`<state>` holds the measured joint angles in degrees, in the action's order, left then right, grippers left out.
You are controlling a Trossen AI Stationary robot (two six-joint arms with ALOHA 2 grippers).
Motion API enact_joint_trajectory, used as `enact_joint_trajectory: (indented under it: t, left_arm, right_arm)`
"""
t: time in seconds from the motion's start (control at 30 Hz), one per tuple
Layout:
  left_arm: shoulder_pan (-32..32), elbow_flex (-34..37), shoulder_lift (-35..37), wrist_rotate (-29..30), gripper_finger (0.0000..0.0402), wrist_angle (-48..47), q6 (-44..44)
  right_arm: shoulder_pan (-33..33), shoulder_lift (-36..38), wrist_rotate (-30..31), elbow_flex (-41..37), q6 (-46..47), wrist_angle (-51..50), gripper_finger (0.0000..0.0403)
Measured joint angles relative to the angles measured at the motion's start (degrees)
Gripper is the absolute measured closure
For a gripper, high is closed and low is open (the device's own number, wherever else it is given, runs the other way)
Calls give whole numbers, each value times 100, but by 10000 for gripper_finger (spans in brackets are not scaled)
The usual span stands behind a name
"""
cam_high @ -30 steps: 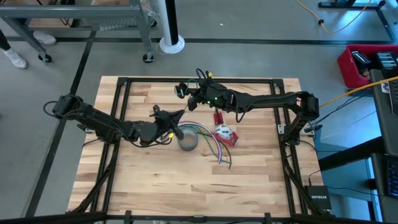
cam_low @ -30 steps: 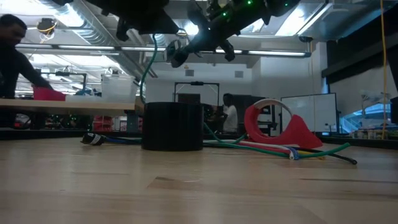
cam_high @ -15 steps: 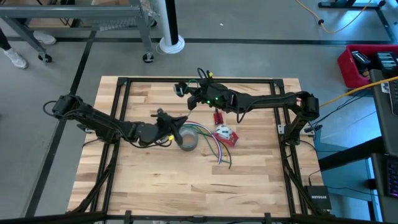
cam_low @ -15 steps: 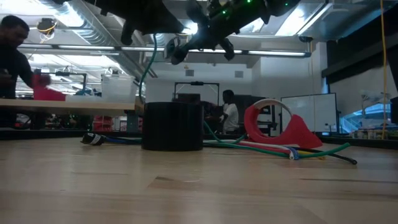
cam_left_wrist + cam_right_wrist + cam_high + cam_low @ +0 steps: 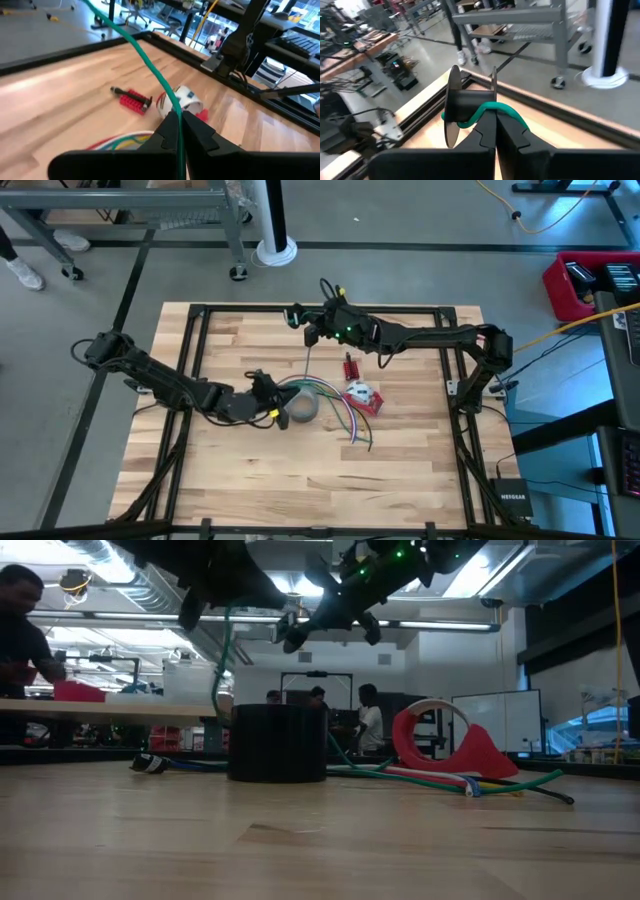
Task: Coil cords
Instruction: Coil the green wire onto the black spool
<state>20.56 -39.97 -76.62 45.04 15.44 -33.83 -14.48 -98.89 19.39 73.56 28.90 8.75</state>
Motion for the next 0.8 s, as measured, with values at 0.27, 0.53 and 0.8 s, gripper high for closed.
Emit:
enact_joint_trajectory:
  t: [0.27,0.53,0.8]
  left_arm:
    - [38,0,0,-9,401,-779,-662]
    - [-12,0,0,258,401,-856,-480]
    - [-364,2,20,293,401,-843,-365]
  right_arm:
    - [-91,0,-496,-2,151,19,402]
    - [-98,0,-800,-2,269,-28,402]
    - [-95,0,-1363,-2,416,-531,402]
